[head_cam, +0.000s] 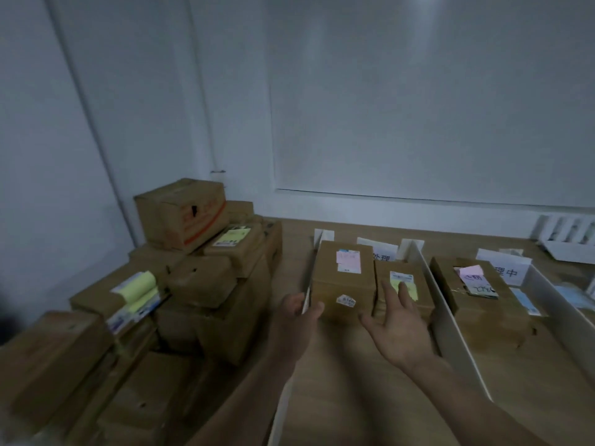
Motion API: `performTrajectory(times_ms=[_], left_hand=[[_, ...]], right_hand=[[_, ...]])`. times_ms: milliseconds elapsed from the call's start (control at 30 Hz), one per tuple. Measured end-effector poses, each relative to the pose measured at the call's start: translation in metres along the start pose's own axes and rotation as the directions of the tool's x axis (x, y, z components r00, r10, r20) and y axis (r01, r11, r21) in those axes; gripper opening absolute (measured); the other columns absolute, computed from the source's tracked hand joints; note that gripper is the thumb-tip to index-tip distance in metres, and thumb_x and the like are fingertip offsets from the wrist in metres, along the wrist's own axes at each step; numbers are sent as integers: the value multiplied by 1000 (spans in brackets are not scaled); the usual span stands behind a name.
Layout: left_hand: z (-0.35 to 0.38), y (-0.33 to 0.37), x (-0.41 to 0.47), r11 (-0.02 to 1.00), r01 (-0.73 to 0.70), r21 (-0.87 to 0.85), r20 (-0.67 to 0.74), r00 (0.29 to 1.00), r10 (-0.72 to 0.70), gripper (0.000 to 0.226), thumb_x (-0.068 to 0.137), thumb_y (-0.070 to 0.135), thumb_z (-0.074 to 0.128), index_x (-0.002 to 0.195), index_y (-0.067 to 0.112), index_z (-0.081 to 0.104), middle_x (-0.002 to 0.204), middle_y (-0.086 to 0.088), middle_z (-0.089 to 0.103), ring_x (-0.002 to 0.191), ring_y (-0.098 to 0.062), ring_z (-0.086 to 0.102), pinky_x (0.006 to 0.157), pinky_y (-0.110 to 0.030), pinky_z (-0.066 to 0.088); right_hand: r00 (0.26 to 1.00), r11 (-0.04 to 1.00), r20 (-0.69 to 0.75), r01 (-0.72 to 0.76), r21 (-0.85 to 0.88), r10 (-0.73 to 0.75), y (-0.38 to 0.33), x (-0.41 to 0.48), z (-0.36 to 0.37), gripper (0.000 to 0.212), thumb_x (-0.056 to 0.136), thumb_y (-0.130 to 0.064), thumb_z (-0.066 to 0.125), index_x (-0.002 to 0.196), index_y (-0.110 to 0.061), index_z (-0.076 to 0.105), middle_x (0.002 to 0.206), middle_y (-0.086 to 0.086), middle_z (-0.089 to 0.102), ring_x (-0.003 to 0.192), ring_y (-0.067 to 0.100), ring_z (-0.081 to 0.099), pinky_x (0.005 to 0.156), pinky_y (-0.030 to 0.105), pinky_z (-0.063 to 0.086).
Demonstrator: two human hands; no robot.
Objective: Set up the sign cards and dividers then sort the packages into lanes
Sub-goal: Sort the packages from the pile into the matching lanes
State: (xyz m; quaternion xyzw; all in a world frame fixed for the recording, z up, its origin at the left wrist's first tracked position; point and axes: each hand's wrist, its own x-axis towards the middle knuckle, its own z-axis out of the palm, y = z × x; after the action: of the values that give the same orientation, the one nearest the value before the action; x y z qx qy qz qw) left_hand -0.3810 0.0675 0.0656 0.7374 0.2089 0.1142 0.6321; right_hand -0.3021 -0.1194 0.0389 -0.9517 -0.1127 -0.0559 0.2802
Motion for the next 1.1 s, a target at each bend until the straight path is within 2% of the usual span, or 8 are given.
performTrajectory(times_ms=[100,167,400,567,667,767,933,1100], left_hand=[[-31,1,-7,999,-2,49,-68,998,5,50,90,33,68,136,19,53,127,3,61,118,-18,59,101,-36,49],[-54,2,-8,997,-18,78,-98,995,26,54,92,32,68,141,20,49,132,3,57,121,-16,55,95,-30,46],[-163,-2,-8,952,-91,293,-197,968,153,51,89,43,69,133,20,56,128,5,60,114,-13,56,101,-36,47],[-267,-7,6,914,-138,381,-254,935,247,49,88,35,72,131,17,58,115,9,57,108,-12,56,89,-28,44],[-334,-13,18,930,-72,360,-318,928,195,46,85,35,73,126,18,61,117,6,64,107,-19,62,93,-36,52],[-393,-25,29,932,-12,363,-371,915,157,50,84,32,70,129,13,59,121,-8,65,110,-29,62,94,-39,51],[-457,-62,38,897,130,422,-409,910,61,58,93,38,65,141,11,49,143,-8,52,127,-28,50,99,-31,39],[-486,-82,34,868,238,436,-343,936,-85,69,96,52,56,148,9,42,152,-15,43,136,-32,43,111,-40,34]], right_hand=[[998,998,-1,62,22,-62,-27,-6,5,88,86,-68,50,159,-36,11,165,8,19,148,34,30,108,52,45],[997,997,-2,78,18,-78,-47,-10,12,87,89,-64,53,160,-33,13,167,8,17,149,33,27,109,51,44],[990,991,56,130,14,-131,-138,-20,58,87,91,-68,49,161,-31,13,169,10,9,150,33,29,111,50,43],[973,979,126,185,87,-195,-227,-33,101,86,93,-64,52,161,-32,11,170,5,6,153,29,20,117,47,34],[957,968,181,201,148,-226,-285,-42,131,78,92,-64,53,157,-35,20,167,-2,19,143,28,40,111,45,42],[947,968,270,113,224,-173,-337,-51,170,69,89,-63,56,147,-31,36,153,-1,43,130,26,52,104,43,48],[881,929,460,-73,364,-111,-395,-71,221,44,98,-52,56,136,-31,51,139,3,59,112,18,56,93,28,43],[776,890,631,-267,371,-30,-425,-87,257,56,87,-71,53,123,-30,63,117,-9,65,98,14,61,97,34,51]])
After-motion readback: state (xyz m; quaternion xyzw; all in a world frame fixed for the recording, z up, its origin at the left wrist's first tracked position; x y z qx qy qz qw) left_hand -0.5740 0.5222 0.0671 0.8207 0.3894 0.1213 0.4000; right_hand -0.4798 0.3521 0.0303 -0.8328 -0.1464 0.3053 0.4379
